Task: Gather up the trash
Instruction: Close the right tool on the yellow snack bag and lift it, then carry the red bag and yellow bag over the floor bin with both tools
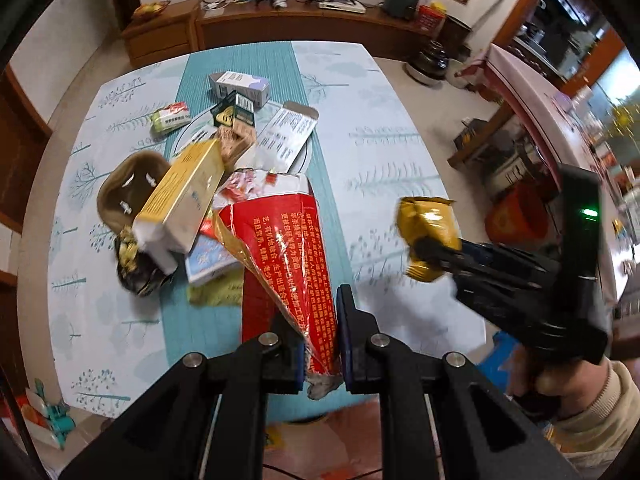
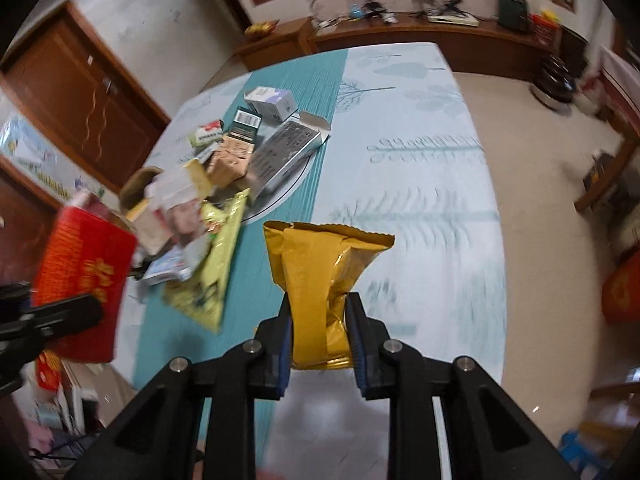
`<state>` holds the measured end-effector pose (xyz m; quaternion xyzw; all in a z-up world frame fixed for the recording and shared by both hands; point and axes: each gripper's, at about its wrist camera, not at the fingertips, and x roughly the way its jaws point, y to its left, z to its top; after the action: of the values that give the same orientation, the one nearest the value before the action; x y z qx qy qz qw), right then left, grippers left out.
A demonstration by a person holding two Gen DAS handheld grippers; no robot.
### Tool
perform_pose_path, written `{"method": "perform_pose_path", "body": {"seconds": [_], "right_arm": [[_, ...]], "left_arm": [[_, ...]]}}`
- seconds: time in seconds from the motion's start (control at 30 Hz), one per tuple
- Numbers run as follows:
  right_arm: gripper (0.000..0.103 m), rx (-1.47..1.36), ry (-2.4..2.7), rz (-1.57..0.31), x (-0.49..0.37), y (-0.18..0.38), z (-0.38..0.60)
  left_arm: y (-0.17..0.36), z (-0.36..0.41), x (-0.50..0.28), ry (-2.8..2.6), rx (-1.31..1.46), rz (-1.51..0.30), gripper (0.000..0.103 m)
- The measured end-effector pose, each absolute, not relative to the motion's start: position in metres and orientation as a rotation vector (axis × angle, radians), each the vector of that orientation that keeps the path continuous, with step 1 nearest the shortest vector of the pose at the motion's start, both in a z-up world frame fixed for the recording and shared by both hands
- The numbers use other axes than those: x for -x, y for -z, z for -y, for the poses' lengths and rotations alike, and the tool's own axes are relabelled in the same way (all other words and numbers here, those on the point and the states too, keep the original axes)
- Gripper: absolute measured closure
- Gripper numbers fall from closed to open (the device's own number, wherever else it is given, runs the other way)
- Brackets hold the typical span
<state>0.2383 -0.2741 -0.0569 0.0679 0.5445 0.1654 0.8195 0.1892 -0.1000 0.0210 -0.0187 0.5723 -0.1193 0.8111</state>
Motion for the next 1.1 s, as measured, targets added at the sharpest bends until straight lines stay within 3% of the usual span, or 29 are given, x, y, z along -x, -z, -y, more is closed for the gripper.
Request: {"method": "perform_pose_path", "body": {"seconds": [0.5, 0.9, 1.1], "right_arm": [[0.08, -0.369, -0.166, -1.012, -0.049, 0.003, 0.219], [0.08, -0.407, -0.092, -1.087, 0.031, 0.02, 0.185], [0.08, -0.447, -0.071, -1.156, 0.049, 0.057, 0.188]], "left_arm": [[-0.026, 0.028, -0.082, 0.47, -0.073, -1.161, 0.092], [0.003, 0.014, -0.028, 0.52, -0.124, -1.235, 0.092], [0.047, 0.026, -0.004, 0.51, -0.178, -1.295, 0.092]]}}
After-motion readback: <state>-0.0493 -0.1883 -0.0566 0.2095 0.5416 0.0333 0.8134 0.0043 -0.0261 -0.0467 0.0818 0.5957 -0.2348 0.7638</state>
